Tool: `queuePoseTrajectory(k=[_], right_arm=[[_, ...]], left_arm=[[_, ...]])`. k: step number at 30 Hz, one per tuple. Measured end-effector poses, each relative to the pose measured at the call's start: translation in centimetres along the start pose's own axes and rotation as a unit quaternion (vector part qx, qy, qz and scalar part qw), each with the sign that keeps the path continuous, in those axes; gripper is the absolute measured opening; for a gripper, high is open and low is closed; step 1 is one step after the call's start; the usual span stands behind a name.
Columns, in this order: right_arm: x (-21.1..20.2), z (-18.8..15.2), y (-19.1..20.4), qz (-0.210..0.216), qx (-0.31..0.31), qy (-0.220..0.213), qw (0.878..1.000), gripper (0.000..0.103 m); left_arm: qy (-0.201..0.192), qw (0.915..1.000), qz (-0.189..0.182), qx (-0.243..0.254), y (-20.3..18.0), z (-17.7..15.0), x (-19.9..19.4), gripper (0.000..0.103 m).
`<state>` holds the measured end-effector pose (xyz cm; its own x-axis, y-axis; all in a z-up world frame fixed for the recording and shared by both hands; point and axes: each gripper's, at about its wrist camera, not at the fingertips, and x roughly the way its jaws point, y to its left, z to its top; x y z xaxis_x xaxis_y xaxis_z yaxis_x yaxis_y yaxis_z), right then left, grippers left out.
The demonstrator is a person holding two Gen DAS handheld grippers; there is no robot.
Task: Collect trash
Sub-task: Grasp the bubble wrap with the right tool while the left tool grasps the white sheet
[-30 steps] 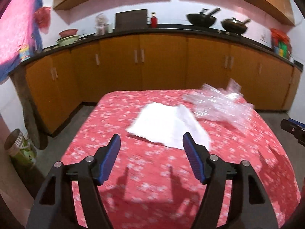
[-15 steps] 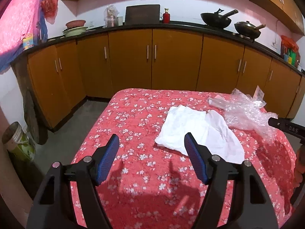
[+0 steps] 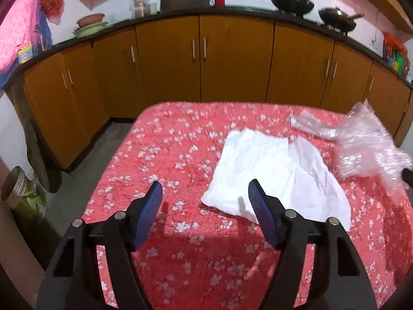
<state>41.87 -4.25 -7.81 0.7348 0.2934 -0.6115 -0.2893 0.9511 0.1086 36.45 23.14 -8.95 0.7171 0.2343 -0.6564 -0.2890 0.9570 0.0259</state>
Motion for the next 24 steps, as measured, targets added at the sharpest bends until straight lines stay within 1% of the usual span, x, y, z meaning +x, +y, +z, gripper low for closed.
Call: queuePoseTrajectory(k=[2,3,4,5,6,7,9,13,20,24], right_arm=[[-0.1,-0.1,-0.3,-0.001,0.003,0.005,1.000,0.011],[-0.1,-0.2,-0.3,-0.003,0.003,0.006,1.000,0.011],[-0.1,-0.2,-0.3,-0.003,0.004,0.007,1.000,0.011],[-0.2,-0.2,-0.4,-0.003,0.004,0.007,1.000,0.011],[-0.3,-0.2,-0.4,-0.003,0.005,0.008,1.000,0.011],[-0.3,-0.2,-0.5,-0.003,0.005,0.008,1.000,0.011],[-0.4,-0.3,-0.6,-0.003,0.006,0.008,1.000,0.011],[-0.9,-0.4,-0.7,-0.002,0.009,0.007,1.000,0.011],[-2.3,-0.5,-0.2,0.005,0.003,-0.001,1.000,0.011],[-3.5,-0.5,0.2,0.009,0.001,-0.008,1.000,0.011]], left_arm=[[0.018,0.9998,-0.005,0.004,-0.3,0.1,0.8,0.058],[0.027,0.9996,-0.009,0.005,-0.4,0.1,1.1,0.047],[0.035,0.9992,-0.015,0.005,-0.5,0.0,1.4,0.034],[0.045,0.9987,-0.022,0.003,-0.5,-0.1,1.7,0.025],[0.050,0.9984,-0.028,0.000,-0.5,-0.2,1.7,0.009],[0.050,0.9981,-0.037,-0.003,-0.5,-0.2,1.7,0.004],[0.041,0.9982,-0.045,-0.002,-0.5,-0.5,1.1,0.000],[0.016,0.9982,-0.057,0.007,-0.5,-1.3,-1.0,0.000],[-0.001,0.9968,-0.080,-0.009,0.6,-2.2,-4.2,0.000],[-0.007,0.9962,-0.086,-0.009,0.7,-2.6,-5.9,0.000]])
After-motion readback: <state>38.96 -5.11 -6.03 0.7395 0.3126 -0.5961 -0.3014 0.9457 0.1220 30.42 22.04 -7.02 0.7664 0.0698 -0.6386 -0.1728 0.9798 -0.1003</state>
